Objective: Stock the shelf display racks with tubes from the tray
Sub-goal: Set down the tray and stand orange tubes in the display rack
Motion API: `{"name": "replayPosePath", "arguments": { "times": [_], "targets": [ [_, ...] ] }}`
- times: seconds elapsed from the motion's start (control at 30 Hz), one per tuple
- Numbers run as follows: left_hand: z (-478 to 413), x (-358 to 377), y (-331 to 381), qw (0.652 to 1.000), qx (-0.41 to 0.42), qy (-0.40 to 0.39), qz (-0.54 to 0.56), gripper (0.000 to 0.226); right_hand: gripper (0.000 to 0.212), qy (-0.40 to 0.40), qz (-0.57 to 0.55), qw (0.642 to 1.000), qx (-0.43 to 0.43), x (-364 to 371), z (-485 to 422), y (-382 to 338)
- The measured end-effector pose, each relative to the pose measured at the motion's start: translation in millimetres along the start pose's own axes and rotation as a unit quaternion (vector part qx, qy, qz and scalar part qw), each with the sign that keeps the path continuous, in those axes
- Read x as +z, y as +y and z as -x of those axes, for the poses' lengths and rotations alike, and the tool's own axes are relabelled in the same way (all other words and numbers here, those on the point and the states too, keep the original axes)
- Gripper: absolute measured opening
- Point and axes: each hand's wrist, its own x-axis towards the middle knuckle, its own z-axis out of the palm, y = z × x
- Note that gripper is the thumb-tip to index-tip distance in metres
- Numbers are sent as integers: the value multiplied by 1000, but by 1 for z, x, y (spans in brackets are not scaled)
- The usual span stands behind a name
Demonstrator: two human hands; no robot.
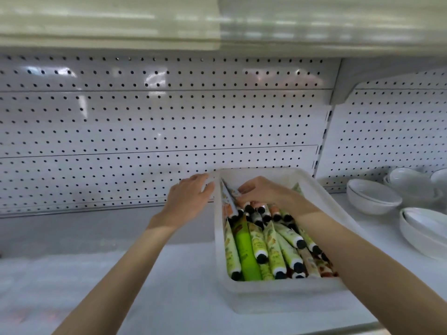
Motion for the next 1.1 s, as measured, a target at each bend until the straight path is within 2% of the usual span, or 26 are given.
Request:
{"name": "replayPosePath", "arguments": {
  "times": [0.2, 0.3, 0.33, 0.4, 0.5, 0.6, 0.73, 0.8, 0.9, 1.0, 1.1],
  "targets": [
    [-5, 2, 1, 991, -18, 12, 131, 45, 5, 24, -39, 998, -48, 3, 5, -5],
    [-7, 2, 4, 970, -14, 30, 241, 43, 12, 43, -142, 984, -102, -4, 10, -12],
    [-8, 2, 6, 961, -6, 38, 273, 41, 6, 30, -188, 974, -121, -6, 13, -15],
    [-9, -1, 10, 942, 20, 58, 330, 35, 14, -5, -251, 957, -144, -7, 16, -20],
    [-7, -7, 19, 908, 44, 100, 405, 19, 19, -41, -284, 945, -159, -2, 18, -25],
    [-2, -12, 25, 883, 65, 112, 451, 6, 18, -43, -306, 936, -167, 2, 20, -29],
    [2, -16, 24, 859, 75, 109, 494, 10, 19, -29, -324, 928, -182, 4, 21, -31],
    [3, -19, 23, 847, 75, 119, 513, 14, 30, -41, -348, 918, -184, 2, 23, -34],
    [2, -24, 19, 830, 57, 144, 536, 12, 64, -35, -356, 925, -129, -3, 20, -32],
    [2, -27, 14, 827, 54, 148, 539, 11, 52, 25, -305, 952, -26, 1, 13, -23],
    [5, -28, 10, 825, 52, 145, 543, 12, 42, 20, -335, 941, 37, 6, 12, -16]
  ]
}}
